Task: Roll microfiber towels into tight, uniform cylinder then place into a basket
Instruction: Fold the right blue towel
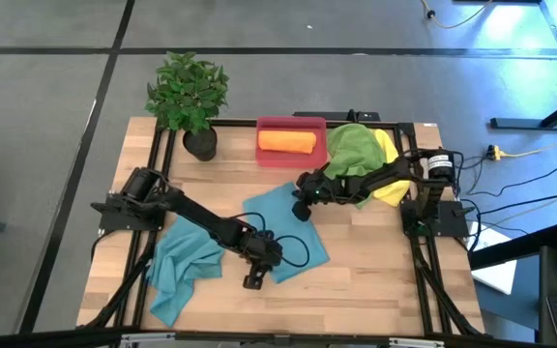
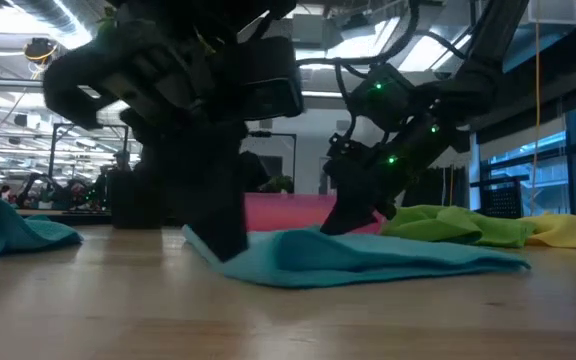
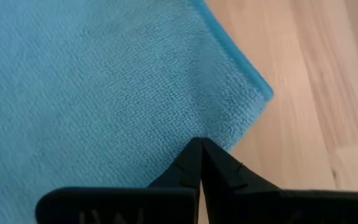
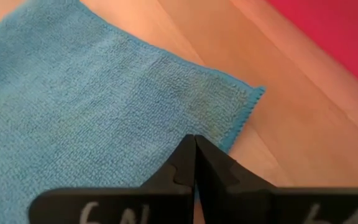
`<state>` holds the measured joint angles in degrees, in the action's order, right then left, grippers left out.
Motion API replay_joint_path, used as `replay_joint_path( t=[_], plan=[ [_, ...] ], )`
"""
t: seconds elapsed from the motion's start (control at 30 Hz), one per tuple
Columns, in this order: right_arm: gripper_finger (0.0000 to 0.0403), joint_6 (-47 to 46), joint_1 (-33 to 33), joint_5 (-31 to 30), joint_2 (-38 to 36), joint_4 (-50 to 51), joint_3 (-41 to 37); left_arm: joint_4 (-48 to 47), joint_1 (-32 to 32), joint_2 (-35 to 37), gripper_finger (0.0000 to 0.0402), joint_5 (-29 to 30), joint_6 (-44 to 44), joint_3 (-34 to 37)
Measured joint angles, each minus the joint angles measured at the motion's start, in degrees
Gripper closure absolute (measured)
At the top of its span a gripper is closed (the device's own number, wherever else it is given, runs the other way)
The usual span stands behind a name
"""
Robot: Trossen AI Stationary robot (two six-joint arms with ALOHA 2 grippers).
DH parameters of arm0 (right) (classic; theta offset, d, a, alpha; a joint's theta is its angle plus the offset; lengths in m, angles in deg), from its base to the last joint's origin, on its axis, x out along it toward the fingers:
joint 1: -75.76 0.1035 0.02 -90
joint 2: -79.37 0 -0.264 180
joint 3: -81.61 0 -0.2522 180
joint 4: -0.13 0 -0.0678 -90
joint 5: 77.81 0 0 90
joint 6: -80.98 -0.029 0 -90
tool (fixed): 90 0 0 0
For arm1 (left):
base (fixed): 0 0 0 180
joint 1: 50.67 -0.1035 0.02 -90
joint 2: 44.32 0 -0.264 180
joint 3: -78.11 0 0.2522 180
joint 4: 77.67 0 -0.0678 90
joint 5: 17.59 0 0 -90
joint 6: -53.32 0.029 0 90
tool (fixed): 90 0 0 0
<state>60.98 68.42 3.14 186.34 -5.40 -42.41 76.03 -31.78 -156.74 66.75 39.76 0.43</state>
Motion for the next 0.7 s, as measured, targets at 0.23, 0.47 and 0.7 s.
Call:
replay_joint_path(
  t=[0.23, 0.47, 0.7],
  plan=[
    [0.0393, -5.6, 0.1, -1.2, -3.4, 8.2, -0.1, -6.4, 0.2, 1.4, 0.0401, 0.2, -1.3, 0.2],
    [0.0393, -8.3, 1.3, -2.6, -6.0, 15.5, -0.2, -12.1, 2.4, 5.1, 0.0401, 7.8, -1.4, 0.7],
    [0.0393, -6.8, 2.0, -2.7, -9.5, 17.2, -0.5, -15.9, 4.5, 8.3, 0.0401, 15.0, -1.1, 0.7]
  ],
)
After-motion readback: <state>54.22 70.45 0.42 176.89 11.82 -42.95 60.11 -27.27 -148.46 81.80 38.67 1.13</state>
